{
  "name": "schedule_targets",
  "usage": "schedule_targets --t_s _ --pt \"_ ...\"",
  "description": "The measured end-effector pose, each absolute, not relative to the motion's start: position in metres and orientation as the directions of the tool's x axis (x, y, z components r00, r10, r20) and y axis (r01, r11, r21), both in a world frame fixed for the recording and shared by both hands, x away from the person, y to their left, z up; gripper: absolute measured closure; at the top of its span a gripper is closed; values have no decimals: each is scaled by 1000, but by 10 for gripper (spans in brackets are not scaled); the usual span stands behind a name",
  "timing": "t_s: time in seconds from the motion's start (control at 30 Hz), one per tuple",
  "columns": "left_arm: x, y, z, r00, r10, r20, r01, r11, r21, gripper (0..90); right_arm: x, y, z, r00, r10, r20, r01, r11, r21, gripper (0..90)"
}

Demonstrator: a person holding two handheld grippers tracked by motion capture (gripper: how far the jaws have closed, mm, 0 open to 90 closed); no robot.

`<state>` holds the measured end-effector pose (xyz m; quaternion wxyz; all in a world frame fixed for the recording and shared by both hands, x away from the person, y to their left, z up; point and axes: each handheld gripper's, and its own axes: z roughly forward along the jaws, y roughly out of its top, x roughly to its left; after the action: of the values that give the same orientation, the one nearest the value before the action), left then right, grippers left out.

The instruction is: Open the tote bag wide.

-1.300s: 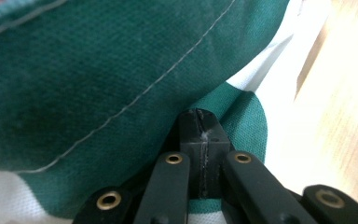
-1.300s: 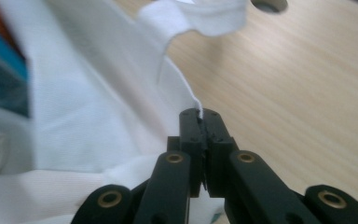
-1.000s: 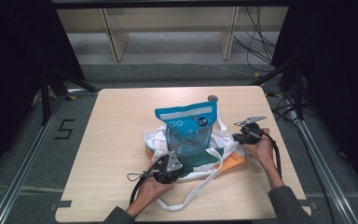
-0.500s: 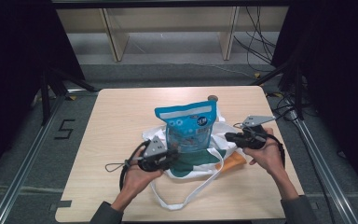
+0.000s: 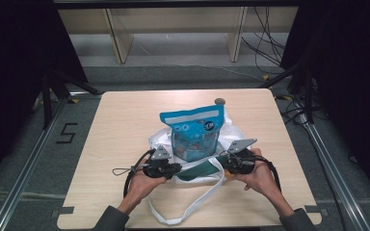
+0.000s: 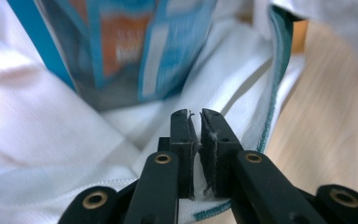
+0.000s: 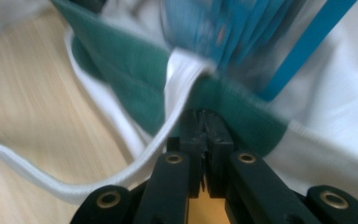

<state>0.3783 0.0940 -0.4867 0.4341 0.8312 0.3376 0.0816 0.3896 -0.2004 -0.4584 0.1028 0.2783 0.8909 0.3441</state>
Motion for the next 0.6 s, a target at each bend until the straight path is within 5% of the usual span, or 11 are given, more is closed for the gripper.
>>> schedule_targets --t_s 0.2,0.47,0.6 --pt "373 93 -498 763 642 -72 453 -453 767 852 387 -195 -484 -833 551 43 457 642 616 900" --pt "374 92 -495 767 639 -61 448 -464 764 852 381 -214 -409 -798 603 -21 355 498 791 898" --pt "373 91 -495 764 643 -59 448 -462 765 852 387 -186 -426 -825 565 2 360 524 772 891"
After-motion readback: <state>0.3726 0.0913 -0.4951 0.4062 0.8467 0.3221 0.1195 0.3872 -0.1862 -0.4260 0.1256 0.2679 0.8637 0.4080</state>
